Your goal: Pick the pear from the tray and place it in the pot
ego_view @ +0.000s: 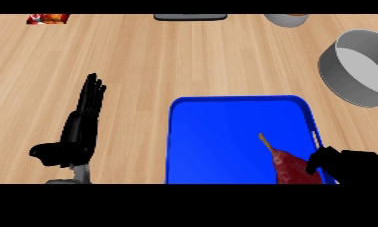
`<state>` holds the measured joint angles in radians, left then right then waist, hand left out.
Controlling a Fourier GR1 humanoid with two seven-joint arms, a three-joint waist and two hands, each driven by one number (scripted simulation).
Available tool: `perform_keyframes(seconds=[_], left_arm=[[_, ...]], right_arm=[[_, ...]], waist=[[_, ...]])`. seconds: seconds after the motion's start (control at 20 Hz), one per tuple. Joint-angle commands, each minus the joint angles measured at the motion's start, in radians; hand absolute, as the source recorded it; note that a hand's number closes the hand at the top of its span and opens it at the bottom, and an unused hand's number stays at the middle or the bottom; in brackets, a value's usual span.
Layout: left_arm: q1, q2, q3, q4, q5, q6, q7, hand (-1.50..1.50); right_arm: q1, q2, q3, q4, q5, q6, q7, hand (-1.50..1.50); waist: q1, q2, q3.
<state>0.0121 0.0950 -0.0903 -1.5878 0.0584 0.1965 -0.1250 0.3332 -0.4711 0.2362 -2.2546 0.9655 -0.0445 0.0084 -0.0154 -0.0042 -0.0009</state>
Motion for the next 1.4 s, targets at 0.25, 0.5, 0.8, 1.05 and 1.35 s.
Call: perform_keyframes(seconds=[0.25,0.5,0.8,1.05,1.35], left_arm=[[0.003,-0.05,-0.046,0.003,-0.051,0.027,-0.014,0.0],[0.007,-0.044,-0.038,0.011,-0.041,-0.001,-0.015,0.0],[0.041,-0.001,0.002,-0.037,-0.015,-0.037,-0.002,0.0],[0.0,0.016,0.033,-0.038,0.012,-0.062,0.032,0.0],[-0.03,-0.037,0.008,0.029,-0.03,-0.028,0.0,0.0]], right_arm=[[-0.052,-0.003,-0.306,-0.087,-0.15,0.091,0.099,1.5],[-0.169,0.022,-0.399,0.164,-0.144,0.043,0.052,1.5],[-0.291,-0.126,-0.64,0.41,-0.326,0.123,-0.087,1.5],[-0.372,-0.157,-0.679,0.721,-0.282,0.025,-0.256,1.5],[-0.571,-0.226,-0.662,1.071,-0.268,0.019,-0.369,1.5]], waist=[[0.011,0.004,0.001],[0.018,0.005,0.001],[0.021,0.005,0.001],[0.025,0.006,0.002],[0.029,0.008,0.002]])
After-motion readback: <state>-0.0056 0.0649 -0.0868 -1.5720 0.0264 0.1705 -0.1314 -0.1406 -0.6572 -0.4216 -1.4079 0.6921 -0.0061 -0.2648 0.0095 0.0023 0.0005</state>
